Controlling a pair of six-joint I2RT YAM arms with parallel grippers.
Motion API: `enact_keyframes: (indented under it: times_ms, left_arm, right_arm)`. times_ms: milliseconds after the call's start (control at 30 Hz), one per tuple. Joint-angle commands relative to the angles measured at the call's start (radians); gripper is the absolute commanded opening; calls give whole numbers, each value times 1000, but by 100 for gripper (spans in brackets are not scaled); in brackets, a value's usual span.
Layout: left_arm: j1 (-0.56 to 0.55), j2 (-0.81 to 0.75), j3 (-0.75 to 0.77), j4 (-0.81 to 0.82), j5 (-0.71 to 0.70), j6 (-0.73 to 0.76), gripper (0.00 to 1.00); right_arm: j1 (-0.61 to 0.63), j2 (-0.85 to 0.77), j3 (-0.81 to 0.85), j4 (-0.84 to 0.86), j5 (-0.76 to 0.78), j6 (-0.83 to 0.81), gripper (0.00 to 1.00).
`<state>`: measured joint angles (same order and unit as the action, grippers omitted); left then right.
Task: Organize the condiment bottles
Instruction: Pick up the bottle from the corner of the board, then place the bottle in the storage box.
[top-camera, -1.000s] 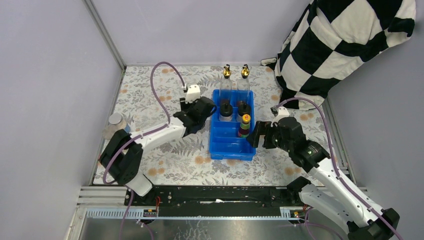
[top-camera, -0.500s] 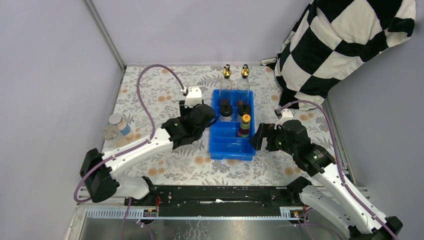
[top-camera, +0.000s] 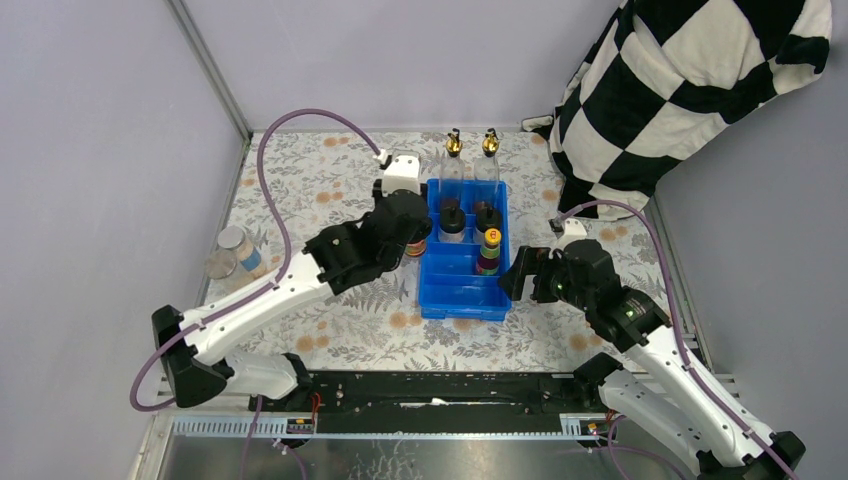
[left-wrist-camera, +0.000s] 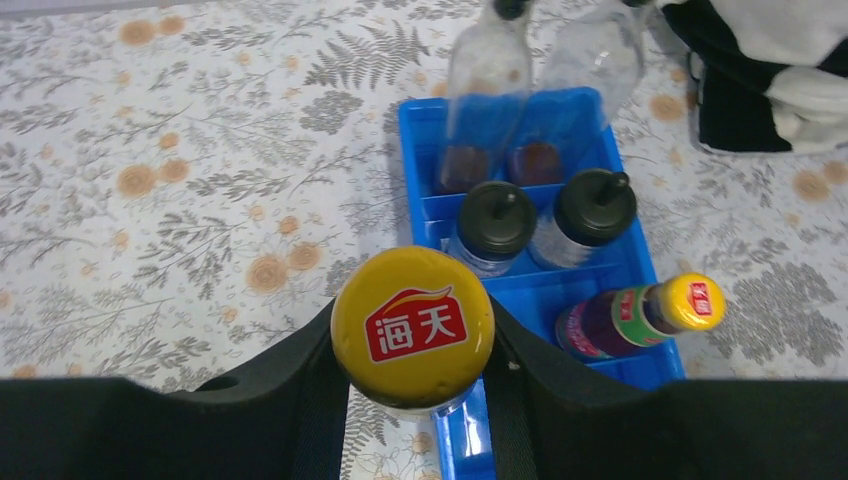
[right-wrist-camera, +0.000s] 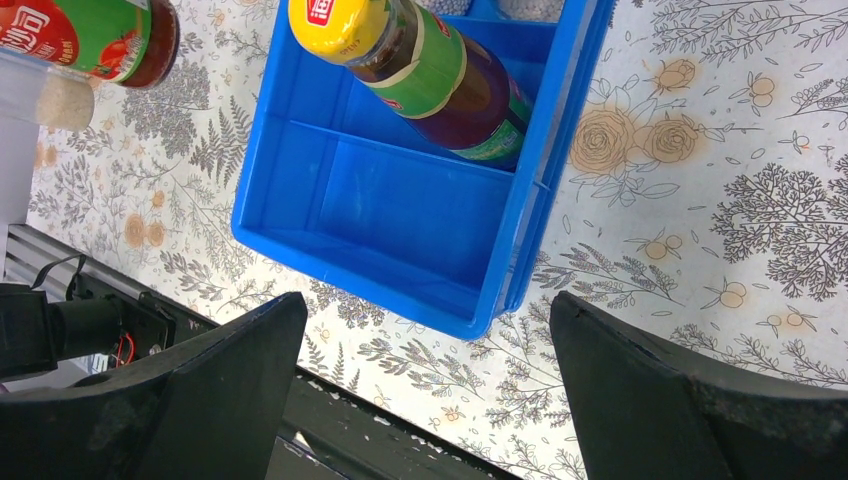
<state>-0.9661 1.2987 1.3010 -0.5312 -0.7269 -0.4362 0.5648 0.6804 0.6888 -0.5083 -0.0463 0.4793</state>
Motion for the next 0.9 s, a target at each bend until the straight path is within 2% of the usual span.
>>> enact_keyframes:
  times_ms: [0,467,867]
  left_arm:
    - [-11,39,68,74,99,67,20]
    - [-20,68,-51,377,315,206,19]
    - [-19,124,-121,478,401,215,19]
  right_arm:
    - [5,8,38,7,5,10,100]
    - [6,21,23,16,19,25,100]
    - [6,39,2,44,19,31,100]
